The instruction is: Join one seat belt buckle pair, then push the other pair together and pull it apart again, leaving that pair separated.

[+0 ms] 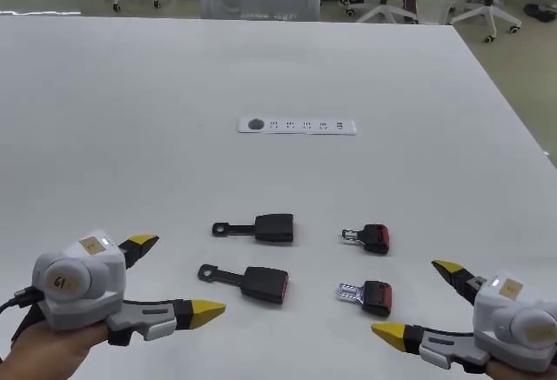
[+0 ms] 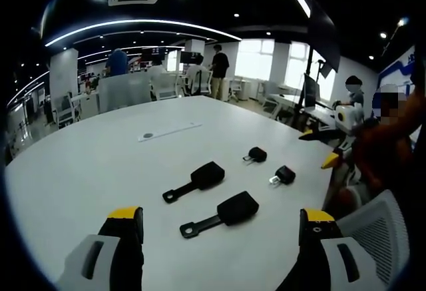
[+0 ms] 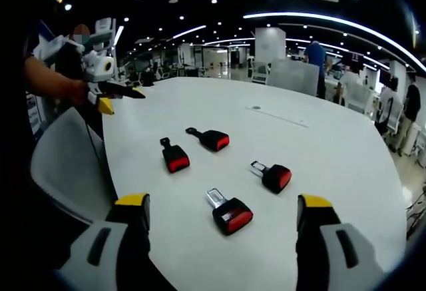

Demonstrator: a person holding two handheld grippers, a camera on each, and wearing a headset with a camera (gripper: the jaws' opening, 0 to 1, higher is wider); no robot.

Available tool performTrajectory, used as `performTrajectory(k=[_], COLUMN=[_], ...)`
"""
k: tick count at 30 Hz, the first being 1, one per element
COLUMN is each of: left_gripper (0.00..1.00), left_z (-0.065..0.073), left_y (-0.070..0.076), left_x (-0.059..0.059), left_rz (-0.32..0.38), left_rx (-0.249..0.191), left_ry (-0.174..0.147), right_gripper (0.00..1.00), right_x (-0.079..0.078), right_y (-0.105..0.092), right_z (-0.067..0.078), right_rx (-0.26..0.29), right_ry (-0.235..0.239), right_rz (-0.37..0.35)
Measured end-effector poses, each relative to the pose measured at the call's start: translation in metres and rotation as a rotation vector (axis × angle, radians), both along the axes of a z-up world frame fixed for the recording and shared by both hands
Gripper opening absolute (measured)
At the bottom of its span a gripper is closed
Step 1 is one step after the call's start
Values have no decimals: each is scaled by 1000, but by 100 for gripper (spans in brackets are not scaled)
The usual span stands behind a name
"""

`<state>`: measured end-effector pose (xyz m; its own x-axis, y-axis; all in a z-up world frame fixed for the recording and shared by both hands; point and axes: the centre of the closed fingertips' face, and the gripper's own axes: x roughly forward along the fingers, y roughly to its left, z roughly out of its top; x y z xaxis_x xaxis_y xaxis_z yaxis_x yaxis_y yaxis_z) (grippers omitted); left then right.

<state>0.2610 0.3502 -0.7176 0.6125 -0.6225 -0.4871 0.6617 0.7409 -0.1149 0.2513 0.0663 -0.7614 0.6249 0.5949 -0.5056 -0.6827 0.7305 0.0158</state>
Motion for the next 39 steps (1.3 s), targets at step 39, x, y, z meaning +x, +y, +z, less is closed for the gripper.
performTrajectory(k=[39], left_gripper=[98], left_z=[-23], left_y=[-6], left_x=[12], left_rz=[-50], left_rx=[52], left_ry=[31], right_gripper=[92], right_x=[11], right_y=[1], right_z=[-14], right_rx=[-14], right_ry=[32], right_rz=[17])
